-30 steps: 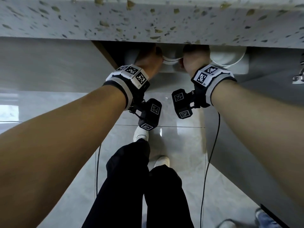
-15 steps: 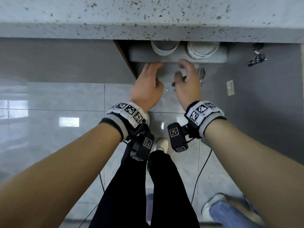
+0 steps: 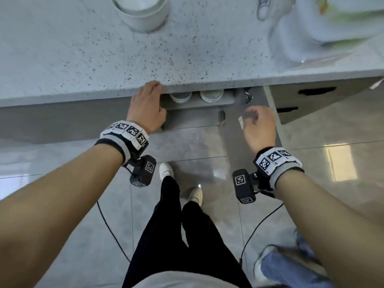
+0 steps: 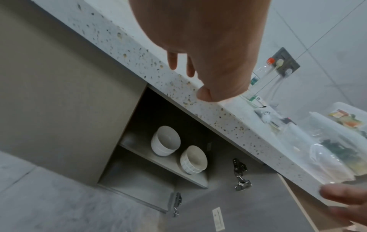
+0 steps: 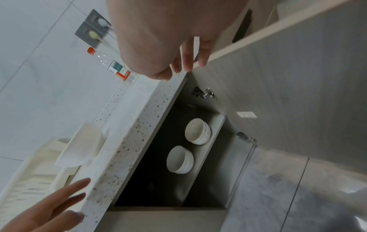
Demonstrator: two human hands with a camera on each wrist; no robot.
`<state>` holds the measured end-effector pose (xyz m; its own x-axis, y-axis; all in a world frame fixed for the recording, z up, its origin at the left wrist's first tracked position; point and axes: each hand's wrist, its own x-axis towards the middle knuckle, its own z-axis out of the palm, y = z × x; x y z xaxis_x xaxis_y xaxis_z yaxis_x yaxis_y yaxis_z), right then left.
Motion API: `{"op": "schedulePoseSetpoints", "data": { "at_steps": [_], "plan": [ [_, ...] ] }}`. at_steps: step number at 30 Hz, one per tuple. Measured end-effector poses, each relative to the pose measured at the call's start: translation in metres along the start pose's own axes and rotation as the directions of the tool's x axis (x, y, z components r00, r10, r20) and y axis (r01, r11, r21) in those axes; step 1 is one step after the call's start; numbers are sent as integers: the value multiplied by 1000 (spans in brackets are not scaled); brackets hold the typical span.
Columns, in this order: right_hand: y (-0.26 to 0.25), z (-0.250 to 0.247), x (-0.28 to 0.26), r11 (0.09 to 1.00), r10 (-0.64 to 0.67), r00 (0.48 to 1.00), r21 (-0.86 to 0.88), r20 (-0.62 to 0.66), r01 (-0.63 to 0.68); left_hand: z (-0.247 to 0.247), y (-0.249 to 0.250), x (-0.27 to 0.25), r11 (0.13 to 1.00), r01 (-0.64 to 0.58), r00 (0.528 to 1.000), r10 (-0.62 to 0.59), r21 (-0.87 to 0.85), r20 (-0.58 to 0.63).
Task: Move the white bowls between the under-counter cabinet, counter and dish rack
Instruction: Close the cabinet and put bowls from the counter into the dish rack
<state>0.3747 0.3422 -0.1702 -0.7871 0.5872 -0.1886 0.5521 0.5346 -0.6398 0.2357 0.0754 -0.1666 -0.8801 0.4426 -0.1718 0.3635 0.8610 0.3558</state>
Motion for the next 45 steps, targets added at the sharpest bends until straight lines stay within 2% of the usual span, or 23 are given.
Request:
{"op": "schedulePoseSetpoints", "data": {
  "at_steps": [4,7,12,18,21,24,29,32,37,42,45],
  "plan": [
    [-15,-19,2,1000,1,1000,18,27,-1,-8,3,1,998,60,996,-60,5,71],
    [-47,-22,6,996,-77,995,45,60,74,-30,5,1,996,79,995,-76,-36,67],
    [-129,-11,28,970,-213,973,141,85,200,-88,-7,25,995,58,997,-62,-81,-43],
    [-227,27,81,944,-298,948,183,111,275,-150,-44,92,991,56,979,-78,-119,-190],
    [-266,45,118,952,-288,948,143,135,269,-172,-62,141,985,89,977,-116,-151,-180],
    [-296,63,155,955,-288,942,-19,170,296,-181,-80,185,977,125,979,-149,-172,-136],
    [-327,88,200,962,-167,955,-170,246,212,-181,-93,234,986,74,995,-83,-152,-58],
    [-335,100,214,948,-125,961,-257,246,189,-179,-96,249,989,69,994,-80,-131,-79],
    [-343,117,227,851,-101,961,-478,256,217,-166,-101,261,987,66,995,-77,-148,-69],
    [-351,123,238,848,-13,962,-507,274,156,-161,-102,263,982,46,997,-58,-182,-60],
    [-354,118,239,890,-40,961,-427,273,159,-166,-102,258,977,51,995,-68,-206,-72]
  ]
}}
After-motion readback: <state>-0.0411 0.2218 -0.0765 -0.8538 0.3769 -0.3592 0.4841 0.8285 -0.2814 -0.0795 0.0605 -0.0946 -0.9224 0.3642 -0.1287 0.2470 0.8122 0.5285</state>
